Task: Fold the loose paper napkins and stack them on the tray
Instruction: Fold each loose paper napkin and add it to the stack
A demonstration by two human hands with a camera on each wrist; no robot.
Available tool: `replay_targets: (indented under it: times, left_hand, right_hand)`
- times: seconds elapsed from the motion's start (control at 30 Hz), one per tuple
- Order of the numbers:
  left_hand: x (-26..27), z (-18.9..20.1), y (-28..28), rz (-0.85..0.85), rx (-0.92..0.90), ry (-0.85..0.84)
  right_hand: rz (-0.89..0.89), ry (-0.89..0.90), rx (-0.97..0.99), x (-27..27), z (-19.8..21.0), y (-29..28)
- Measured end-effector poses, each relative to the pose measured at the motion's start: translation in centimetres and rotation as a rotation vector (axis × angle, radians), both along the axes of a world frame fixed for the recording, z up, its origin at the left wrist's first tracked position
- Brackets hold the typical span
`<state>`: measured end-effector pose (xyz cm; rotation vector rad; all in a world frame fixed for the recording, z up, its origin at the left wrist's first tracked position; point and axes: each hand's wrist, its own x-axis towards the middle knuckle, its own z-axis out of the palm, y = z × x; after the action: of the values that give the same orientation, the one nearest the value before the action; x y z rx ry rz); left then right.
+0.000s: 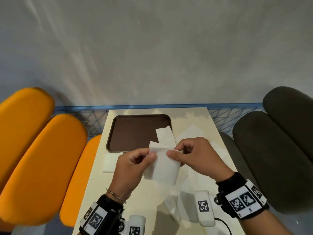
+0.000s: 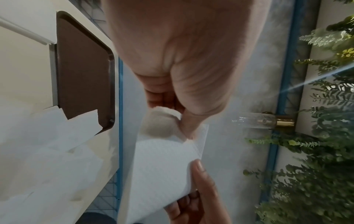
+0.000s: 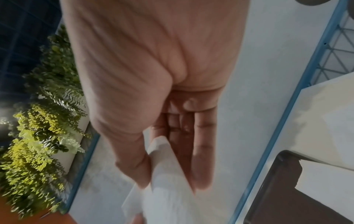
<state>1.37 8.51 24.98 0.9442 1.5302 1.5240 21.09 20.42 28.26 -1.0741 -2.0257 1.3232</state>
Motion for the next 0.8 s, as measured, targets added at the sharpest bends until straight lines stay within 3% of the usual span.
replay_targets:
  times: [0.23, 0.5, 0.8]
  left_hand:
    - [1.7, -0.3, 0.8, 0.219, 0.038, 0.065]
    - [3.1, -1.7, 1.3, 0.297, 0.016, 0.264]
    - [4.3, -1.4, 2.2, 0.358, 0.043, 0.105]
  right_hand:
    - [-0.081, 0.034, 0.025, -0.7, -0.4, 0.9]
    - [-0.105, 0.035, 0.018, -0.9, -1.5, 1.7]
    - [-0.171, 0.03, -0.014, -1.0, -1.9, 2.0]
